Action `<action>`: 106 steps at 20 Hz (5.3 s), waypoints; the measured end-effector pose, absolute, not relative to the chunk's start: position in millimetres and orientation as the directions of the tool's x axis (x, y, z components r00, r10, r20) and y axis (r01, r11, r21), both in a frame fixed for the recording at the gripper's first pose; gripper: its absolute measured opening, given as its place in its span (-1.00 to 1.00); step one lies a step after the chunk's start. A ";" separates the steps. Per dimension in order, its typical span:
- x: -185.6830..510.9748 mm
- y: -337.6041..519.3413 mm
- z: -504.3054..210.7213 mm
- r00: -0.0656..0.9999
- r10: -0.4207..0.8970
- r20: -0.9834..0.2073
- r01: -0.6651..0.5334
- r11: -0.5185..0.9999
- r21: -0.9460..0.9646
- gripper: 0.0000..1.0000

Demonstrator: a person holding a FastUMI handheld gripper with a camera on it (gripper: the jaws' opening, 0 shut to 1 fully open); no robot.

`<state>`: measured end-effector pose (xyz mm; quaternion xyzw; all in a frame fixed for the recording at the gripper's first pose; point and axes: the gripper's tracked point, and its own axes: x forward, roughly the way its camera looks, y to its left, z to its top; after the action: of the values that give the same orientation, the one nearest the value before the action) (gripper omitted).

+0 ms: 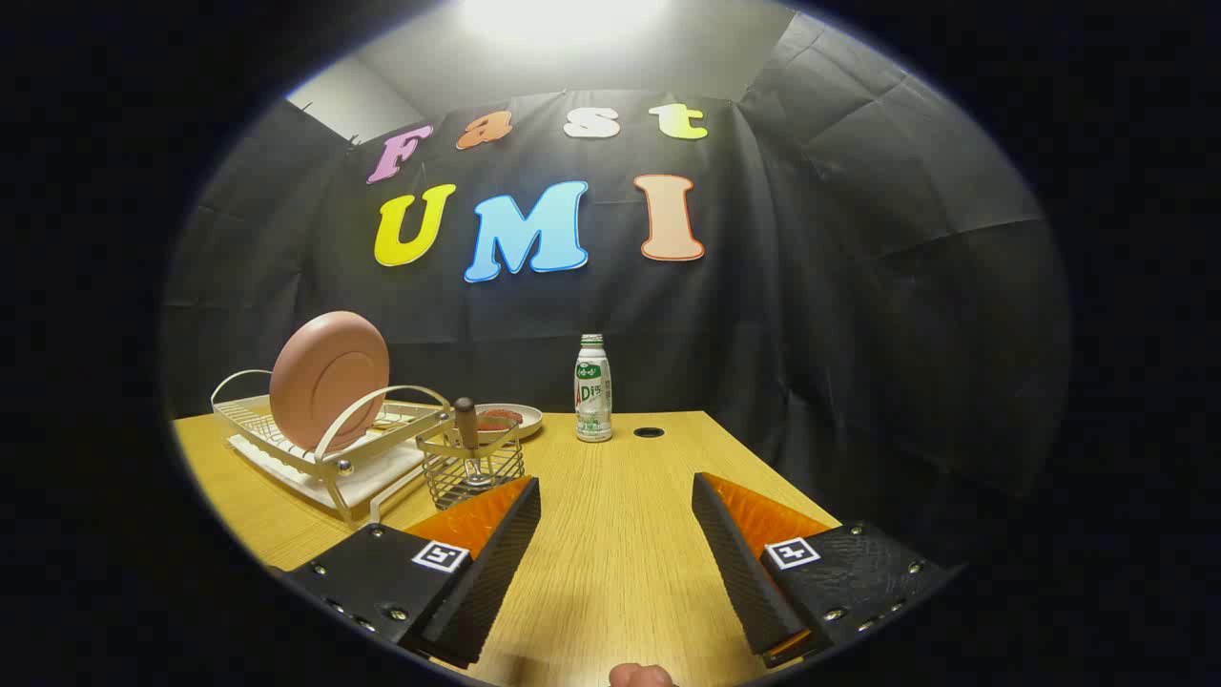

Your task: Take the plate from the dish rack, then take the spoon from the basket and place it into the plate.

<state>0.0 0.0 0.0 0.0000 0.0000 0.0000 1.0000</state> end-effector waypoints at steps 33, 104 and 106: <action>26.0 130.1 277.1 0.985 -0.012 -0.172 0.013 1.000 0.008 0.95; 86.8 297.5 193.1 0.437 -0.277 -0.855 -0.093 0.932 -0.350 -0.88; 71.7 288.6 196.3 0.441 -0.258 -0.859 -0.080 0.943 -0.324 -0.88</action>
<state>71.7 288.6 196.3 -0.1606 0.5259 -0.0536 0.8335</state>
